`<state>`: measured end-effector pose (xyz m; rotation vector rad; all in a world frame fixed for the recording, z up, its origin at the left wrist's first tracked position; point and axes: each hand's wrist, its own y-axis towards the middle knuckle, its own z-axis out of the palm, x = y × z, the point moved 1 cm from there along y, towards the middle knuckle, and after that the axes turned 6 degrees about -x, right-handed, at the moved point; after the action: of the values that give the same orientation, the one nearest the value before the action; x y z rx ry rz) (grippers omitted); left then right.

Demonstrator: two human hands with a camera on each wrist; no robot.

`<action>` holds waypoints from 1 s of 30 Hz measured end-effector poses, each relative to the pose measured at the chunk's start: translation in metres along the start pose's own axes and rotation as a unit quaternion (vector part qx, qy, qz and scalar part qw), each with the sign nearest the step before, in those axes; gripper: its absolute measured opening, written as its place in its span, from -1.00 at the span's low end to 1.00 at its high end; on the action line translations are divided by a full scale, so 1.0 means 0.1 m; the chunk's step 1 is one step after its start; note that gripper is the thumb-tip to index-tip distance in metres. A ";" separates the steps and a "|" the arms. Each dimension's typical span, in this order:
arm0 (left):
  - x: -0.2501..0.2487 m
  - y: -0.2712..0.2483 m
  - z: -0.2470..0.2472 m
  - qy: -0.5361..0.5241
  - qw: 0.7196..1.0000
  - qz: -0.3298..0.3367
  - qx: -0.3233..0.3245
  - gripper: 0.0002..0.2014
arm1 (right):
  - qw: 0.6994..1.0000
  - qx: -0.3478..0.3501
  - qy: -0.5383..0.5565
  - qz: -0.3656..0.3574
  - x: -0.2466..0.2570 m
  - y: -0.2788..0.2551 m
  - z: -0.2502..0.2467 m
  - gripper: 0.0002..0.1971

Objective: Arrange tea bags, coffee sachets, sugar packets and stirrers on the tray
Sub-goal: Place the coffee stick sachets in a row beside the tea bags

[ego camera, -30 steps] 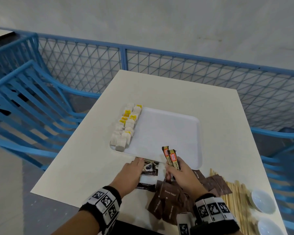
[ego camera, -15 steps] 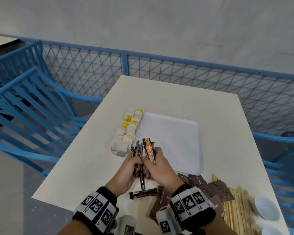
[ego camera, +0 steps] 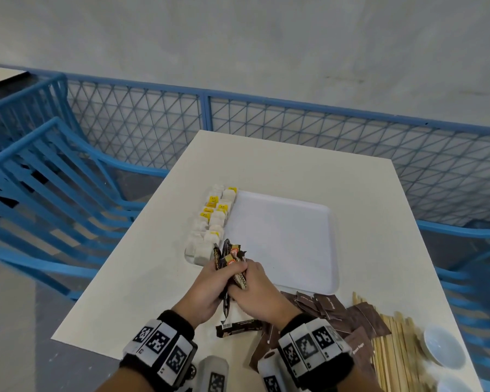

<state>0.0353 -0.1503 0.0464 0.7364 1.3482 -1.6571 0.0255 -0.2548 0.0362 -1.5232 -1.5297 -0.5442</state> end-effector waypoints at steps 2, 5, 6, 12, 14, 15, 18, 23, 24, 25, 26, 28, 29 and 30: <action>-0.02 0.03 0.01 0.002 1.000 -0.010 -0.012 -0.87 | 1.000 0.007 0.012 -0.002 0.00 -0.02 -0.02 -0.47; -0.05 0.07 0.01 -0.011 0.999 -0.019 -0.037 -0.90 | 0.997 -0.003 0.065 -0.029 0.02 -0.02 -0.03 -0.37; -0.07 0.10 0.01 -0.021 0.999 -0.017 -0.046 -0.91 | 0.995 -0.009 0.090 -0.030 0.00 0.00 -0.02 -0.33; -0.27 0.25 -0.02 -0.067 0.993 0.076 -0.065 -0.85 | 0.952 0.000 0.292 0.095 -0.01 0.09 0.00 -0.15; -0.33 0.27 -0.01 -0.037 0.991 0.116 -0.059 -0.84 | 0.908 0.040 0.390 0.145 0.03 0.17 0.03 -0.16; -0.34 0.29 -0.01 -0.028 0.990 0.126 -0.060 -0.84 | 0.888 0.055 0.427 0.159 0.05 0.21 0.03 -0.20; -0.37 0.37 -0.02 -0.027 0.990 0.123 -0.061 -0.81 | 0.858 0.025 0.487 0.160 0.16 0.36 -0.03 -0.45; -0.42 0.52 -0.05 -0.013 0.991 0.121 -0.056 -0.71 | 0.831 -0.026 0.527 0.174 0.29 0.56 -0.10 -0.65; -0.43 0.56 -0.06 -0.006 0.989 0.132 -0.059 -0.69 | 0.834 -0.018 0.523 0.176 0.34 0.58 -0.10 -0.67; -0.44 0.59 -0.07 0.005 0.988 0.143 -0.059 -0.66 | 0.836 -0.010 0.518 0.182 0.36 0.60 -0.08 -0.66; -0.45 0.63 -0.08 0.019 0.986 0.152 -0.057 -0.65 | 0.834 -0.003 0.520 0.186 0.40 0.61 -0.06 -0.65; -0.45 0.70 -0.11 0.043 0.986 0.156 -0.048 -0.65 | 0.825 0.011 0.532 0.189 0.50 0.63 -0.03 -0.63; -0.46 0.73 -0.13 0.045 0.987 0.151 -0.044 -0.67 | 0.823 0.012 0.536 0.187 0.53 0.64 -0.01 -0.63; -0.46 0.77 -0.17 0.042 0.988 0.144 -0.039 -0.71 | 0.825 0.007 0.534 0.185 0.53 0.66 0.00 -0.62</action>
<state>0.1233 -0.1269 0.0462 0.9161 1.2895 -1.3512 0.0958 -0.2146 0.0614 -1.0975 -0.3530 -0.9280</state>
